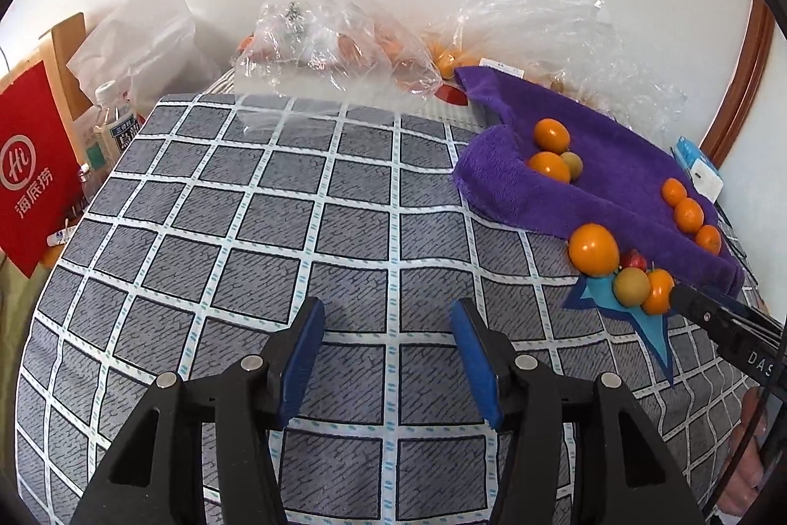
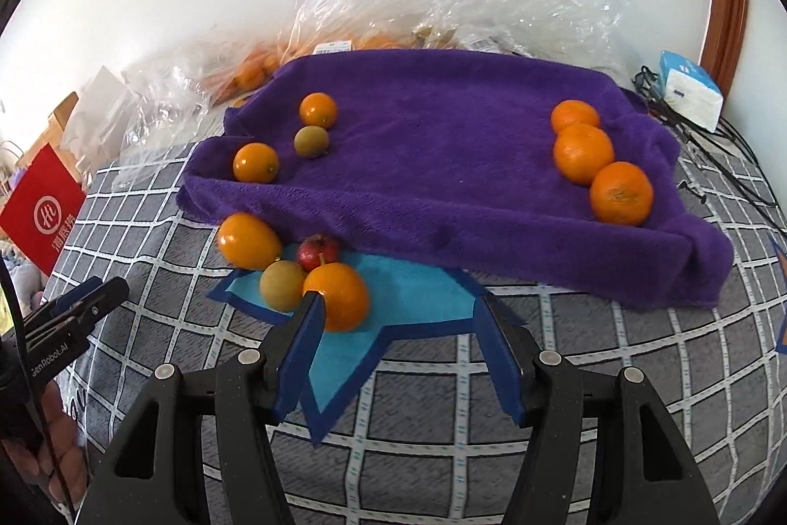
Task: Organize fruits
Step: 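Lower the right gripper onto another orange by the blue star and close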
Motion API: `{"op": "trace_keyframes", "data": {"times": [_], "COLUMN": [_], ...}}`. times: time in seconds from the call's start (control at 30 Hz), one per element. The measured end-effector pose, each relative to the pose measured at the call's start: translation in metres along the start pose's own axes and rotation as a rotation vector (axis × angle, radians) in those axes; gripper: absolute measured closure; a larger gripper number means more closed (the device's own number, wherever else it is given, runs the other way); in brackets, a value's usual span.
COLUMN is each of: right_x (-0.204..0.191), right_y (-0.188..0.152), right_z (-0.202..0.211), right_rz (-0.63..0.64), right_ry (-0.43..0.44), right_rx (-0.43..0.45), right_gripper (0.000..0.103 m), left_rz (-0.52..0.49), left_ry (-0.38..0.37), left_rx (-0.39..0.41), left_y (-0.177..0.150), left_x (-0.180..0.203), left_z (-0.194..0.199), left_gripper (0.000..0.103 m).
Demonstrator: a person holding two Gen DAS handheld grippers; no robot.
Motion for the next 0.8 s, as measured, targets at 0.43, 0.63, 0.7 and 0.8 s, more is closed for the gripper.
{"op": "trace_keyframes", "data": {"times": [0.43, 0.63, 0.7, 0.8], "right_x": [-0.025, -0.019, -0.014, -0.003], "right_y": [0.003, -0.003, -0.005, -0.008], "right_z": [-0.015, -0.008, -0.002, 0.007], "right_rz": [0.094, 0.092, 0.084, 0.068], "right_ry": [-0.006, -0.013, -0.024, -0.044], "right_rx": [-0.02, -0.005, 0.006, 0.017], "right_gripper": [0.07, 0.071, 0.071, 0.071], "left_rz": [0.08, 0.061, 0.06, 0.059], "left_ry": [0.009, 0.021, 0.02, 0.021], "left_rx": [0.004, 0.006, 0.006, 0.006], "left_y": [0.004, 0.003, 0.002, 0.002], "left_x": [-0.016, -0.013, -0.013, -0.013], "left_z": [0.002, 0.002, 0.002, 0.002], "left_gripper": [0.051, 0.05, 0.05, 0.05]}}
Point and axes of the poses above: each gripper's, at about its wrist camera, not at the fingertips, and z roughly against the way its jaws point, x to its right, y to its top, the point moved 5 cm from there along -z, roughly the way its jaws point, and after that the axes turned 8 degrees about z, right-handed, at the moved point
